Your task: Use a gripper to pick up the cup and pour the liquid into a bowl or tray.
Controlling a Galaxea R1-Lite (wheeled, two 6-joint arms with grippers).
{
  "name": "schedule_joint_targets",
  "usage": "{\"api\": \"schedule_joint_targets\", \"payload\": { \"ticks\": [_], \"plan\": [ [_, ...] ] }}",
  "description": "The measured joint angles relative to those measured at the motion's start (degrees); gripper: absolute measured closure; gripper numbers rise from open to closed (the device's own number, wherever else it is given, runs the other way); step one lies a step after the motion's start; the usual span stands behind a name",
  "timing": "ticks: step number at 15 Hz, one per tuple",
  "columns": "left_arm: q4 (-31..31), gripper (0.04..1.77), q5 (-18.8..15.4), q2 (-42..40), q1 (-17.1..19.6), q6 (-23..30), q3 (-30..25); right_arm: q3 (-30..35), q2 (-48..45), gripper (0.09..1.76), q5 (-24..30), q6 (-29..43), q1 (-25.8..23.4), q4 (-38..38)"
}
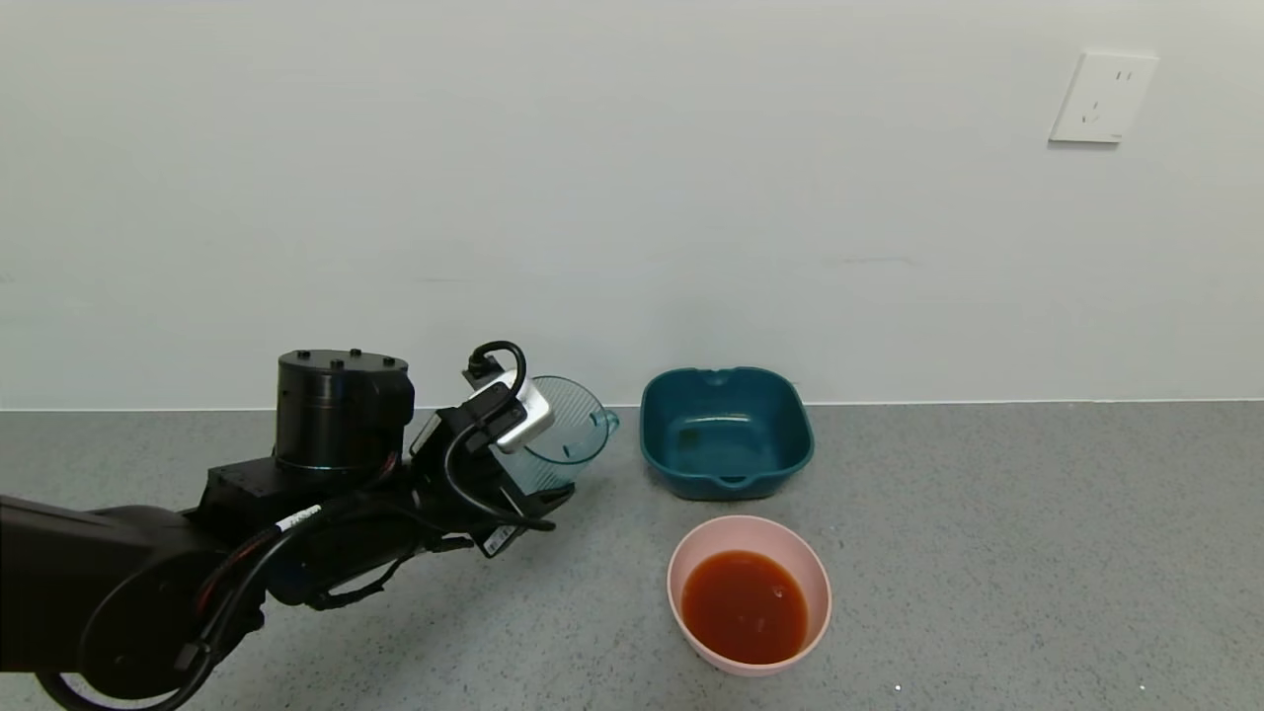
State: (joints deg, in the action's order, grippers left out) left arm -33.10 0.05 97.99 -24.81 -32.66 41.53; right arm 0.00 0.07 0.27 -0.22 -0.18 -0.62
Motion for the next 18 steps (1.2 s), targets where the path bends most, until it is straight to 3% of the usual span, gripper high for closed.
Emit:
{"api": "schedule_joint_targets", "payload": {
  "ticks": [4, 7, 9, 13, 18],
  "plan": [
    [-0.5, 0.55, -5.3, 0.0, 2.4, 9.6, -1.2, 0.0, 0.0, 0.14, 0.0, 0.0, 0.0, 0.0],
    [-0.6, 0.55, -11.2, 0.3, 5.4, 13.5, -1.7, 0.0, 0.0, 0.14, 0.0, 0.0, 0.0, 0.0],
    [-1.6, 0.55, -13.1, 0.8, 7.1, 17.1, -2.7, 0.0, 0.0, 0.14, 0.0, 0.0, 0.0, 0.0],
    [-12.4, 0.55, -15.2, 5.0, 10.6, 21.1, -3.7, 0.0, 0.0, 0.14, 0.0, 0.0, 0.0, 0.0],
    [-26.2, 0.55, -15.8, 16.2, 11.9, 25.2, -1.7, 0.0, 0.0, 0.14, 0.0, 0.0, 0.0, 0.0]
  ]
}}
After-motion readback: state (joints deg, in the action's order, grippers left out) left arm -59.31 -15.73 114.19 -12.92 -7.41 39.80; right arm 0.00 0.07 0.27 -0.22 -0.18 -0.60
